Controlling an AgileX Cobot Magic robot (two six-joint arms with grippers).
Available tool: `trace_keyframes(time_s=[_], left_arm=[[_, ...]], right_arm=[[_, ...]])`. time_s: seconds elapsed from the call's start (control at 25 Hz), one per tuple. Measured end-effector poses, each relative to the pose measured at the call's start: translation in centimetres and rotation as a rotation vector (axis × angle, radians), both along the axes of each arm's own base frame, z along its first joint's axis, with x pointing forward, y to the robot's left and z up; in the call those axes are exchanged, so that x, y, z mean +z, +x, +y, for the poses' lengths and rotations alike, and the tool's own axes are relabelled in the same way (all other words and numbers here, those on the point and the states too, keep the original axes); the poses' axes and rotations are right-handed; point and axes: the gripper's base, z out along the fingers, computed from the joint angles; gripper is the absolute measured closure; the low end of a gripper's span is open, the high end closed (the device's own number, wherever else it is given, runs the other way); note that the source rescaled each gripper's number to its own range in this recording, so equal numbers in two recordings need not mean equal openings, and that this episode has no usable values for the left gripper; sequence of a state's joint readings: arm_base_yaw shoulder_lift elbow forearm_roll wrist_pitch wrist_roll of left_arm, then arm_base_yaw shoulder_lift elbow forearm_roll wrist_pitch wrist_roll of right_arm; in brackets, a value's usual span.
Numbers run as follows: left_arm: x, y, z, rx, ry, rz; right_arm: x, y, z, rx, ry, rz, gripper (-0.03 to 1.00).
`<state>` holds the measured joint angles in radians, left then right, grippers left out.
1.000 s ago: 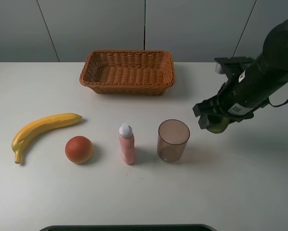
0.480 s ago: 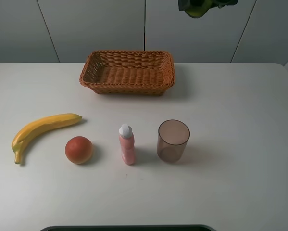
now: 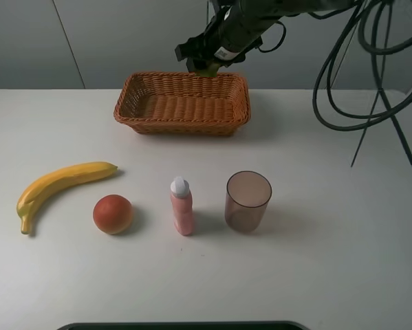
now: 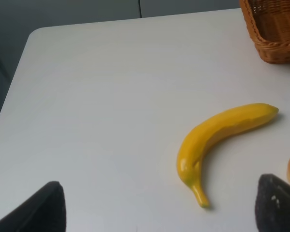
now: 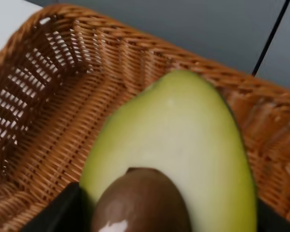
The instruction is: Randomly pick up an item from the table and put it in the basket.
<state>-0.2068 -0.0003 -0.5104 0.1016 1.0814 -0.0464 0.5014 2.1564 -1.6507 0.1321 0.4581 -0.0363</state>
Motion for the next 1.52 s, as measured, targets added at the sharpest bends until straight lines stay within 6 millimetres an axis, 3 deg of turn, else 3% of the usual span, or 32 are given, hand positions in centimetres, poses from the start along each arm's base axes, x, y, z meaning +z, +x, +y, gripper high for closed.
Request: trace_keyframes(time_s=[0.2, 0.48, 0.52, 0.6, 0.64, 0.72, 0.84, 0.96, 1.16, 1.36, 1.52], left_arm=[[0.0, 0.0, 0.0, 0.0, 0.0, 0.0], [0.0, 0.0, 0.0, 0.0, 0.0, 0.0], [0.0, 0.0, 0.0, 0.0, 0.0, 0.0], [0.0, 0.0, 0.0, 0.0, 0.0, 0.0], [0.0, 0.0, 0.0, 0.0, 0.0, 0.0], [0.0, 0.0, 0.0, 0.0, 0.0, 0.0], [0.0, 0.0, 0.0, 0.0, 0.0, 0.0], [0.0, 0.0, 0.0, 0.0, 0.0, 0.0], [0.0, 0.0, 0.0, 0.0, 0.0, 0.0], [0.0, 0.0, 0.0, 0.0, 0.0, 0.0], [0.0, 0.0, 0.0, 0.0, 0.0, 0.0]], right_arm=[[-4.3, 0.5, 0.5, -0.028, 0.008, 0.092, 0.96], [-5.0, 0.5, 0.5, -0.023, -0.004, 0.102, 0.97], [-5.0, 0.5, 0.5, -0.022, -0.006, 0.103, 0.89], [-5.0, 0.5, 0.5, -0.018, -0.014, 0.108, 0.26], [-5.0, 0.4, 0.5, -0.016, -0.017, 0.109, 0.09], [-5.1, 0.4, 0.4, -0.011, -0.024, 0.116, -0.01], [-4.4, 0.2, 0.3, 0.007, -0.039, 0.113, -0.02], [-1.8, -0.2, 0.1, 0.035, -0.052, 0.079, -0.02], [7.1, -2.6, -1.6, 0.095, -0.096, -0.02, -0.02], [17.1, -8.1, -5.2, 0.118, -0.169, -0.102, -0.02], [23.0, -13.5, -8.7, 0.105, -0.214, -0.131, -0.02]])
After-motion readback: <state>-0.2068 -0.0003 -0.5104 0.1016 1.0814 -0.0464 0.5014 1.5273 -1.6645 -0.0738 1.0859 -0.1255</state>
